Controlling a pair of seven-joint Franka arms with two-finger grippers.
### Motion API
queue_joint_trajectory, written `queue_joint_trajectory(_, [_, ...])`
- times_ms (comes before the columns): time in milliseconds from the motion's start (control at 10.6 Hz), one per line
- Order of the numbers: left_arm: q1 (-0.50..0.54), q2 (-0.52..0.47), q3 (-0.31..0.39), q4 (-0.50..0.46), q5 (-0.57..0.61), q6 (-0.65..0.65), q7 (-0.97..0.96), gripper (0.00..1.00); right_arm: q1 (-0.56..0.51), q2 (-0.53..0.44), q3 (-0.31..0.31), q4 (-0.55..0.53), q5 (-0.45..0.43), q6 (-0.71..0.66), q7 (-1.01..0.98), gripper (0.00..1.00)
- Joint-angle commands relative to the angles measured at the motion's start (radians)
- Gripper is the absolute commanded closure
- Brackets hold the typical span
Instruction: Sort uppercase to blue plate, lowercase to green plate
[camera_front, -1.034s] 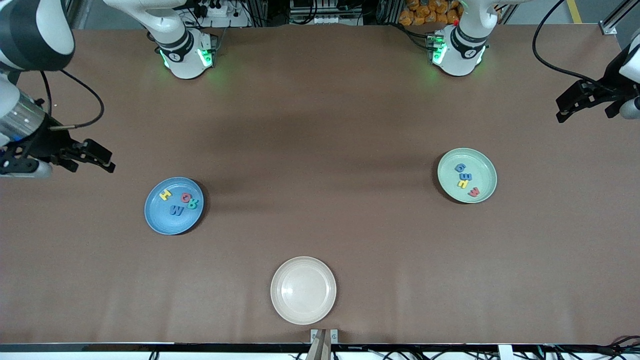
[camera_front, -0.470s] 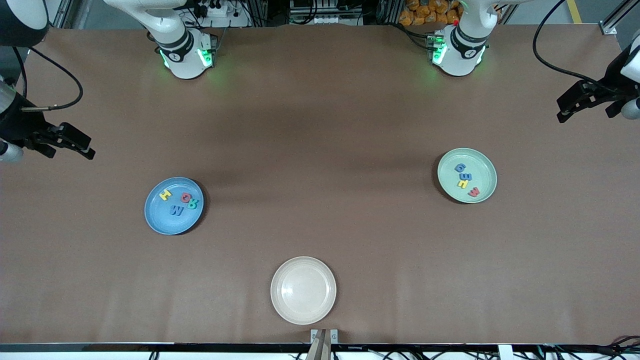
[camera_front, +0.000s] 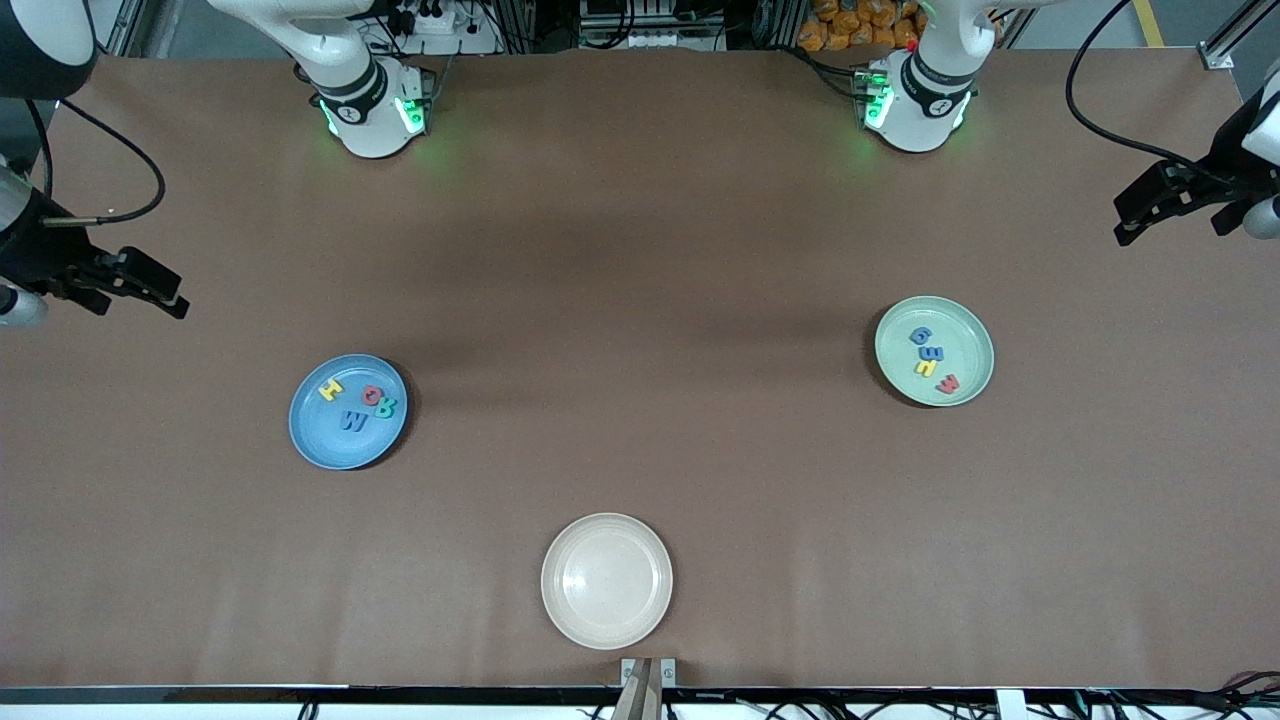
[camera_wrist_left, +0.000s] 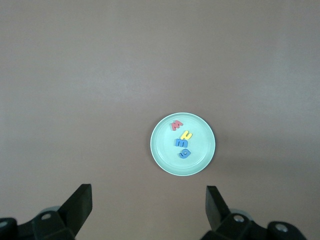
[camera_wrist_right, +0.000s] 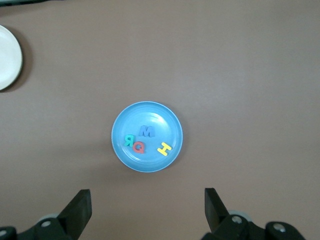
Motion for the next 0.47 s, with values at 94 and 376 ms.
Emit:
queue_joint_trajectory(94, [0.007,-0.006,-0.002,0.008,-0.013,-0.018,-0.007,0.00,0.007,-0.002,0.009,0.042,-0.041,-0.043,0.001,0.00])
queue_joint_trajectory(376, [0.007,-0.006,-0.001,0.010,-0.013,-0.018,-0.004,0.00,0.007,-0.003,0.009,0.085,-0.040,-0.110,0.001,0.00])
